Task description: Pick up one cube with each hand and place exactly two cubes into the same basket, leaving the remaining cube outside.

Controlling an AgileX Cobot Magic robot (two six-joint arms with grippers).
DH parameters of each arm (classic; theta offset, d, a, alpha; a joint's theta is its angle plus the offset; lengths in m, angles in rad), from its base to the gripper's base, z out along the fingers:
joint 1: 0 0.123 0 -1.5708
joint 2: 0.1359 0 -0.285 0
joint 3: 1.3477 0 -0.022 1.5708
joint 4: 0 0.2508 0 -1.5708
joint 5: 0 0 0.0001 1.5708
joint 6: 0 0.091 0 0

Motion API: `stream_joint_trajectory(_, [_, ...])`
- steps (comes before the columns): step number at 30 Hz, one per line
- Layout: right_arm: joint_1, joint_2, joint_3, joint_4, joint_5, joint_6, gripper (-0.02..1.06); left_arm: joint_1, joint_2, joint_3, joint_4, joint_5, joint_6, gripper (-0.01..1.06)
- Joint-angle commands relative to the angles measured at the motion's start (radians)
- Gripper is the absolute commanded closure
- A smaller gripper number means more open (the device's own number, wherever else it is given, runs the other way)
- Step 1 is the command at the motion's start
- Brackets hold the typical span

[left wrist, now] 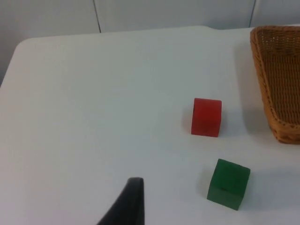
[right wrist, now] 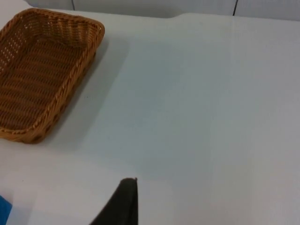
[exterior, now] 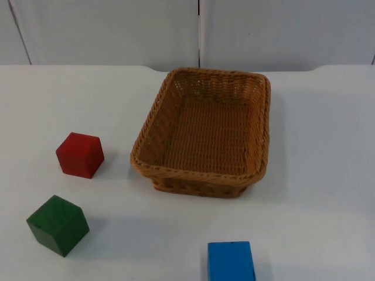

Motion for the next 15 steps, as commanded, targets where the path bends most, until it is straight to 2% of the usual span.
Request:
stream_joint_trajectory(1, [-0.008,0.037,-0.029,0.0,-0.033,-0.011,-0.01,0.001,0.025,-0.02,0.003,-0.025,-0.009,0.0])
stream_joint_trajectory(15, [-0.008,0.309,-0.254,0.0,-0.058,-0.022,-0.01,0.001,0.136,-0.072,-0.026,-0.077,-0.009,0.0])
